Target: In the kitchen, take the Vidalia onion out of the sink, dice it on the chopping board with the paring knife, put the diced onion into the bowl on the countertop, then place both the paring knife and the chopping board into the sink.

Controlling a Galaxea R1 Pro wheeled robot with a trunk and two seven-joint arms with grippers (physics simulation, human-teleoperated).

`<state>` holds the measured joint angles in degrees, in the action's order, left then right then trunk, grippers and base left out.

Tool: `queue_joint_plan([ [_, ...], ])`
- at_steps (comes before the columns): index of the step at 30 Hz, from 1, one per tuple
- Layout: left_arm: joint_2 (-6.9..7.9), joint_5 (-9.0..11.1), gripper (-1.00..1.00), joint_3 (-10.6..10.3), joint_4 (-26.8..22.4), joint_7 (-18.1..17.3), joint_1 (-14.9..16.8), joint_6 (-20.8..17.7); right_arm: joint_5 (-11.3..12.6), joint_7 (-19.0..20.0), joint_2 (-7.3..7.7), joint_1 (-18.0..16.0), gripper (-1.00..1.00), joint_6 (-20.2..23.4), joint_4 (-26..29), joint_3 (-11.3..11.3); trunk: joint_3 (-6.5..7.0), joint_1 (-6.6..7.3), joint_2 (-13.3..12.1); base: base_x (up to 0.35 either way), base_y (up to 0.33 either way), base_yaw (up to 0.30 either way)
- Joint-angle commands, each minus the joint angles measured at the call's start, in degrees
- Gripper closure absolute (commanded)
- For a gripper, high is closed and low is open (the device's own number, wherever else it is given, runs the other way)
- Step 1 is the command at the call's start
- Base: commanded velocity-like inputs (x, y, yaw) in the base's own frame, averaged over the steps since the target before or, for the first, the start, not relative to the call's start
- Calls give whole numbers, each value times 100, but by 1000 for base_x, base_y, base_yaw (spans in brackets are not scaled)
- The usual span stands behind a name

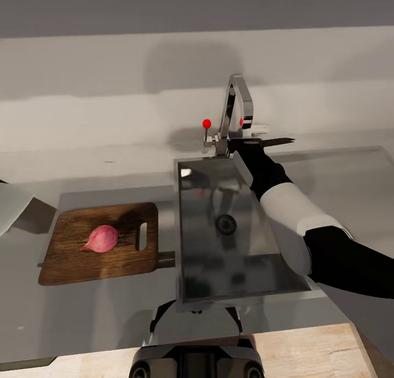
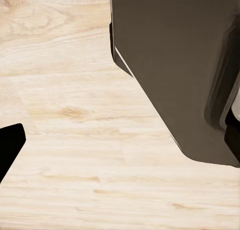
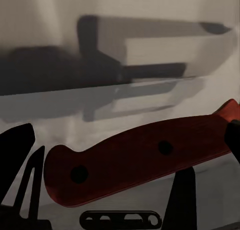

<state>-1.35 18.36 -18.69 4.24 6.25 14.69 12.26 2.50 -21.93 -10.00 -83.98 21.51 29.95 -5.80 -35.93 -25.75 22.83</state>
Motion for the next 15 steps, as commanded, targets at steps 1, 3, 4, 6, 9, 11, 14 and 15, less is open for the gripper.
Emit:
queue_joint_plan([
  [1,-5,36,-100,-47,25,8,8,39,57,-29,0,0,-100,29,0,-26,-7,-3,8,0,0,0],
  [3,-5,36,-100,-47,25,8,8,39,57,-28,0,3,-100,29,-4,-26,-7,-3,8,0,0,0],
  [4,-5,36,-100,-47,25,8,8,39,57,-26,0,3,-100,29,-5,-26,-7,-3,8,0,0,0],
  [6,-5,36,-100,-47,25,8,8,39,57,-24,0,4,-100,29,-6,-26,-7,-3,8,0,0,0],
  [9,-5,36,-100,-47,25,8,8,39,57,-23,0,9,-100,29,-6,-26,-7,-3,8,0,0,0],
  [11,-5,36,-100,-47,25,8,8,39,61,-22,0,10,-100,29,-6,-26,-7,-3,8,0,0,0],
  [14,-5,36,-100,-47,25,8,8,39,65,-17,0,13,-100,29,-8,-26,-7,-3,8,0,0,0],
  [15,-5,36,-100,-47,25,8,8,39,65,-19,0,13,-100,29,-9,-25,-7,-3,8,0,0,0],
])
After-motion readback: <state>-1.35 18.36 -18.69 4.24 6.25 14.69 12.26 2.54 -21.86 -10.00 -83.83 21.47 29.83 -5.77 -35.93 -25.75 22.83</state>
